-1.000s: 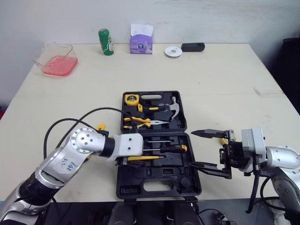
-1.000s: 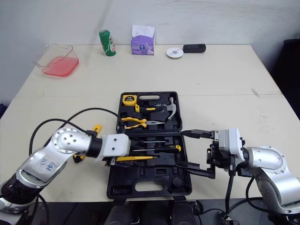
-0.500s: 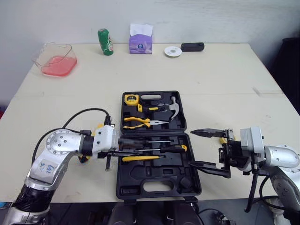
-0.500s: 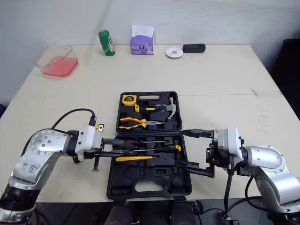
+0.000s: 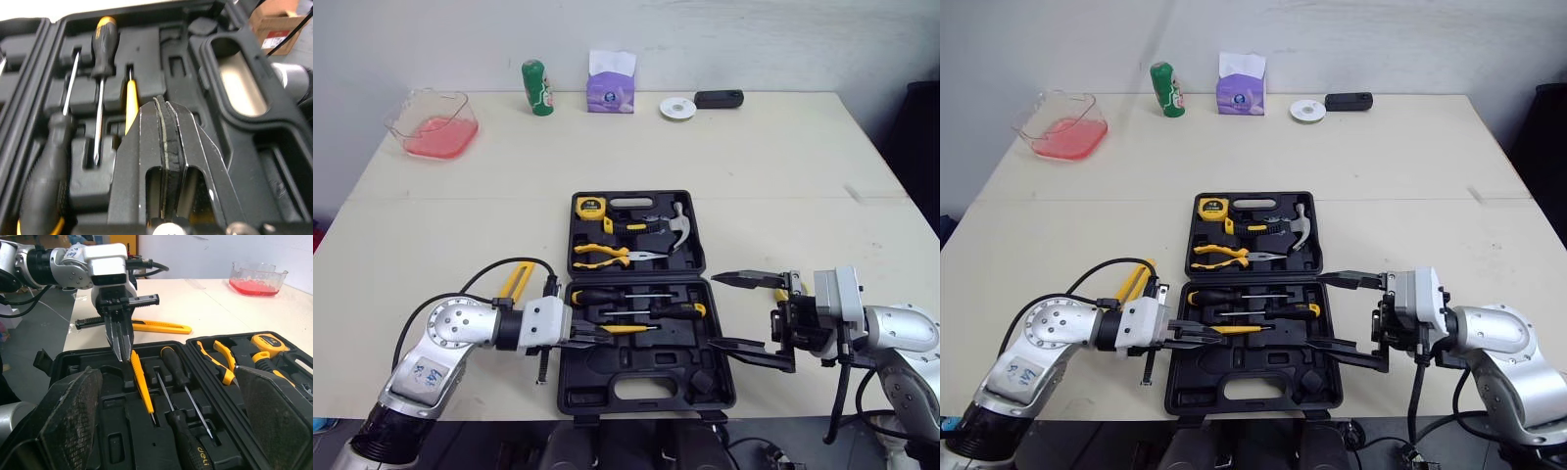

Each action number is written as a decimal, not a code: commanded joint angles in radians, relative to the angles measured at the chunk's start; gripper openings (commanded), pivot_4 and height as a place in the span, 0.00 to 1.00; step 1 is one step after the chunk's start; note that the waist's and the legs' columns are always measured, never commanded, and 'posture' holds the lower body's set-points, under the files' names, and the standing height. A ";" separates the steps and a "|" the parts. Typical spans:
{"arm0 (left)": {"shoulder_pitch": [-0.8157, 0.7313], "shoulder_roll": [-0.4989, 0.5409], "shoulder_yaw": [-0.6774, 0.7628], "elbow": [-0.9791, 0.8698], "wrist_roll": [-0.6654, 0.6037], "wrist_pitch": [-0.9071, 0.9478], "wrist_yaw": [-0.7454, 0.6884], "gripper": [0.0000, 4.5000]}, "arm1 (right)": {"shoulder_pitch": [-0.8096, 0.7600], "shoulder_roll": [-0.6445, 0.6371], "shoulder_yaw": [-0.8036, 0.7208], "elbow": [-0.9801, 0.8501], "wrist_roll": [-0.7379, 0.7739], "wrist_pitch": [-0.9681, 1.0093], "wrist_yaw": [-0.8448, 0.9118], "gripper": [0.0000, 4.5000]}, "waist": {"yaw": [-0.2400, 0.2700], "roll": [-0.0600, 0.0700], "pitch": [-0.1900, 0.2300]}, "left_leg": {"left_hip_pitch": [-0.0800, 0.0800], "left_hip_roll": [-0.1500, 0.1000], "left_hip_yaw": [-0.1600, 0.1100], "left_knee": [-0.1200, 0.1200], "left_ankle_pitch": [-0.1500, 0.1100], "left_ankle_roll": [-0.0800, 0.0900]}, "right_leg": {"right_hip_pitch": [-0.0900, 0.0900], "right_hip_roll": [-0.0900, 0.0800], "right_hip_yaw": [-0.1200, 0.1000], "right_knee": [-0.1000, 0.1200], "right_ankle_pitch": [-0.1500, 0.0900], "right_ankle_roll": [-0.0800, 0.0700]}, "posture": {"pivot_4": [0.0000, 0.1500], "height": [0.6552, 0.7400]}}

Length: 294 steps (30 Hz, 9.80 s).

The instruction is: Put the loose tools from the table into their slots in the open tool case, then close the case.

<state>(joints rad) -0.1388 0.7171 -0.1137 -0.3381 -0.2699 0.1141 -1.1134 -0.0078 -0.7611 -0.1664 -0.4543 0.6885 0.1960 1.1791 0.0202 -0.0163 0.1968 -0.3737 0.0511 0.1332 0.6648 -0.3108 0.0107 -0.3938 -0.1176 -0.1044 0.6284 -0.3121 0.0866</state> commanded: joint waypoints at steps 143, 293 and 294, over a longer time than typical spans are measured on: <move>0.352 0.085 0.679 -0.340 -0.510 0.927 0.796 0.98 | 0.025 -0.008 -0.294 0.302 0.093 -0.215 0.144 1.00 | 0.007 0.016 0.002 | 0.001 -0.031 -0.040 -0.016 0.005 0.012 | 0.032 -0.043 -0.048 -0.022 -0.002 0.017 | 1.00 1.00; -0.149 -0.036 -0.198 -0.133 -0.003 0.224 0.104 0.99 | 0.488 0.008 -0.473 0.102 0.057 -0.152 0.293 1.00 | 0.007 0.011 0.003 | 0.002 -0.021 -0.016 -0.012 0.002 0.013 | 0.018 -0.030 -0.023 -0.017 0.003 0.014 | 1.00 1.00; -0.150 -0.043 -0.179 -0.124 -0.019 0.200 0.093 0.99 | 0.492 0.007 -0.473 0.101 0.058 -0.151 0.293 1.00 | 0.007 0.011 0.003 | 0.002 -0.021 -0.016 -0.012 0.002 0.013 | 0.018 -0.030 -0.023 -0.017 0.003 0.014 | 1.00 1.00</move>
<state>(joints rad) -0.2918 0.6811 -0.3326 -0.4536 -0.2485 0.3571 -1.0016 0.4727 -0.7568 -0.6066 -0.3456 0.7347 0.0615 1.4571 0.0267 -0.0052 0.1995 -0.3716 0.0304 0.1168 0.6530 -0.3089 0.0232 -0.3755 -0.1475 -0.1276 0.6111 -0.3089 0.1006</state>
